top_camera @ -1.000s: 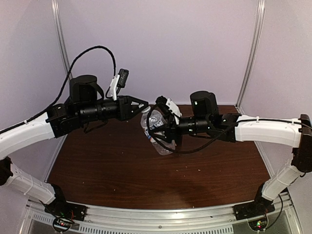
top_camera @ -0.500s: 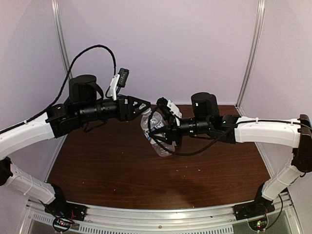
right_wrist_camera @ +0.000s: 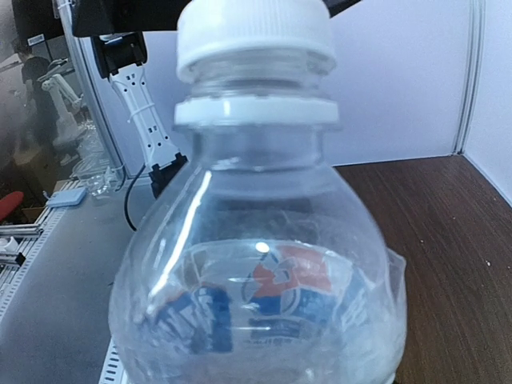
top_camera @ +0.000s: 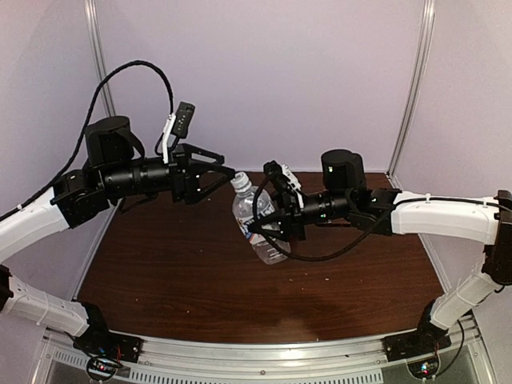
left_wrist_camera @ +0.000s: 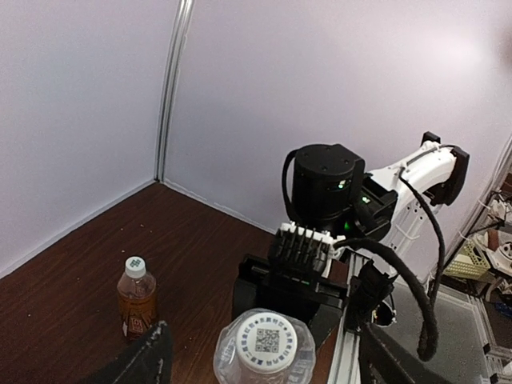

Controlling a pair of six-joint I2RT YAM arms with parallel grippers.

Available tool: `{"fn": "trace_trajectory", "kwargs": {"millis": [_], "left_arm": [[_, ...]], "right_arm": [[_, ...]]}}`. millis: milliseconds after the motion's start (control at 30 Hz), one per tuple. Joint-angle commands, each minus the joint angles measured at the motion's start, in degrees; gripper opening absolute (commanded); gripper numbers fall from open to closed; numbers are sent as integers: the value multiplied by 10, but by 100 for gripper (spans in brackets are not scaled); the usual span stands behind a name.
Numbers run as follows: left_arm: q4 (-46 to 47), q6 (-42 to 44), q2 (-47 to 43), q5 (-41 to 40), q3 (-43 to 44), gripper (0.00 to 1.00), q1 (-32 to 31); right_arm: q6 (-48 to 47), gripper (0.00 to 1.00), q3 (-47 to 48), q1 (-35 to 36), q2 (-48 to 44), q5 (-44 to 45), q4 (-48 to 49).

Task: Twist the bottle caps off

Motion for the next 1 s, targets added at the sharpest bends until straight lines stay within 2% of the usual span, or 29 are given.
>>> {"fn": "trace_trajectory", "kwargs": {"millis": [0, 300, 467, 800, 967], "left_arm": [[16, 65, -15, 103, -8, 81, 8], [91, 83, 8, 222, -23, 80, 15], [110, 85, 36, 259, -14, 77, 15], [126, 76, 70, 301, -7, 55, 16], [130, 74, 71, 300, -10, 48, 16]], "right_arm": [[6, 46, 8, -3, -3, -115, 19], [26, 46, 18, -2, 10, -199, 37], [48, 46, 20, -2, 21, -219, 45], [52, 46, 22, -2, 28, -230, 52], [52, 46, 22, -2, 29, -229, 51]]}}
